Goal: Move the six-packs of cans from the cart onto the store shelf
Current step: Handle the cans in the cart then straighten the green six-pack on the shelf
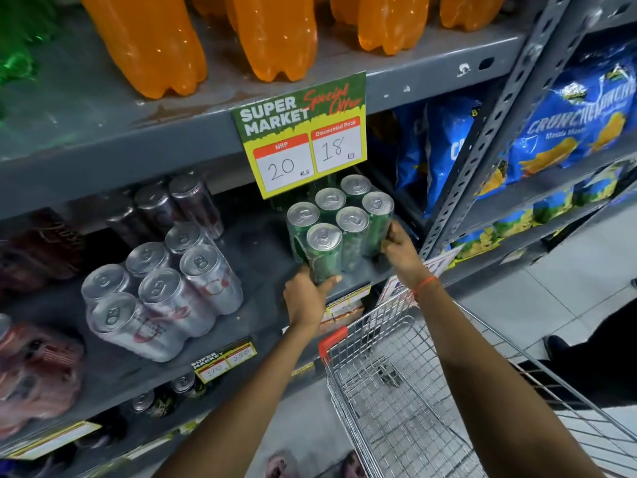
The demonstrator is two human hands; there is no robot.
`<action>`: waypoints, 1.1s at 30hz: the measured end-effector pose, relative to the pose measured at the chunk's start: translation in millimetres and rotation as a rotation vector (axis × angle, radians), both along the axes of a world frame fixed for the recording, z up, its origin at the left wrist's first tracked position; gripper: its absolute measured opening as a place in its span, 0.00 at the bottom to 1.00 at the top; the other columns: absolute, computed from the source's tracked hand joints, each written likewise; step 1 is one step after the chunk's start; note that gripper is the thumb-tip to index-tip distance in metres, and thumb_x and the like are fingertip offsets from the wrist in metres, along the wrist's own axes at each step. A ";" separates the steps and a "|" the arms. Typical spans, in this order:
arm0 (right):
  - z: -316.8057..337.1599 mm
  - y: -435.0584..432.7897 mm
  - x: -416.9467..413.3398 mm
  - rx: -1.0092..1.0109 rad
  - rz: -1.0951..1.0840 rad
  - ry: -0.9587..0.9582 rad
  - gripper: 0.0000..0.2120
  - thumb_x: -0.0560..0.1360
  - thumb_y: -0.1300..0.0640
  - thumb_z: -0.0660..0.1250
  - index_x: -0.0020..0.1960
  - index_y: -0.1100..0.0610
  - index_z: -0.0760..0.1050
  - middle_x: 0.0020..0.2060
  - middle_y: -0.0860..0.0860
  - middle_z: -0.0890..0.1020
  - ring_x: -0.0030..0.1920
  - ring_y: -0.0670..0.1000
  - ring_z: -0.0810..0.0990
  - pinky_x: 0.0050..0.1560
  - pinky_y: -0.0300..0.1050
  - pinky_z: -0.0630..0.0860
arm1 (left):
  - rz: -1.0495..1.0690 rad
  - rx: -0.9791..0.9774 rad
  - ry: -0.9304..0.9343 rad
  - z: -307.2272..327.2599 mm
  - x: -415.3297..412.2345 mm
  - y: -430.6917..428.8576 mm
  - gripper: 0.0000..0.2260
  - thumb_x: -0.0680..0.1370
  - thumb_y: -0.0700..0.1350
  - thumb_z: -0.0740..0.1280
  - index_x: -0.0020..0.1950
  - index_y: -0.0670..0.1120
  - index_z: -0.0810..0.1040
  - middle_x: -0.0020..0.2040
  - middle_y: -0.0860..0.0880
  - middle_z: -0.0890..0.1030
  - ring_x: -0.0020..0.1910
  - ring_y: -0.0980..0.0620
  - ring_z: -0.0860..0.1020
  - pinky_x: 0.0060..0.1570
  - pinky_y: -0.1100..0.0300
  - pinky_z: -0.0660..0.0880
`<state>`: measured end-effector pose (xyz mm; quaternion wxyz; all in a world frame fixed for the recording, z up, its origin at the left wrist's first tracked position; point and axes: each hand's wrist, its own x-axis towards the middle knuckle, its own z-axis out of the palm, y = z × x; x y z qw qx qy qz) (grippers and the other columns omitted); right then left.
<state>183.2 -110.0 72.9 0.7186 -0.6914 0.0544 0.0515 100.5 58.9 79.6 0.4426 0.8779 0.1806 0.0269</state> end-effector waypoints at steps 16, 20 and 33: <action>-21.2 -15.0 -14.6 0.080 -0.149 0.014 0.25 0.75 0.78 0.54 0.70 0.65 0.64 0.67 0.63 0.74 0.68 0.61 0.73 0.64 0.55 0.76 | -0.093 -0.050 -0.049 -9.5 5.9 -2.2 0.24 0.65 0.53 0.77 0.53 0.39 0.81 0.49 0.40 0.86 0.48 0.41 0.84 0.47 0.48 0.81; -25.1 -6.0 -12.4 0.079 -0.256 0.021 0.24 0.74 0.78 0.53 0.68 0.65 0.66 0.65 0.63 0.75 0.66 0.59 0.75 0.65 0.55 0.75 | -0.077 -0.071 -0.047 -11.9 7.6 -2.2 0.23 0.65 0.53 0.77 0.52 0.39 0.81 0.47 0.40 0.86 0.46 0.42 0.85 0.46 0.48 0.81; -28.7 8.3 -11.3 0.049 -0.417 -0.005 0.25 0.72 0.75 0.53 0.66 0.61 0.69 0.59 0.56 0.77 0.58 0.51 0.76 0.54 0.37 0.78 | -0.096 -0.055 -0.068 -17.5 9.6 1.2 0.21 0.64 0.54 0.77 0.50 0.41 0.83 0.45 0.41 0.87 0.43 0.46 0.85 0.43 0.50 0.81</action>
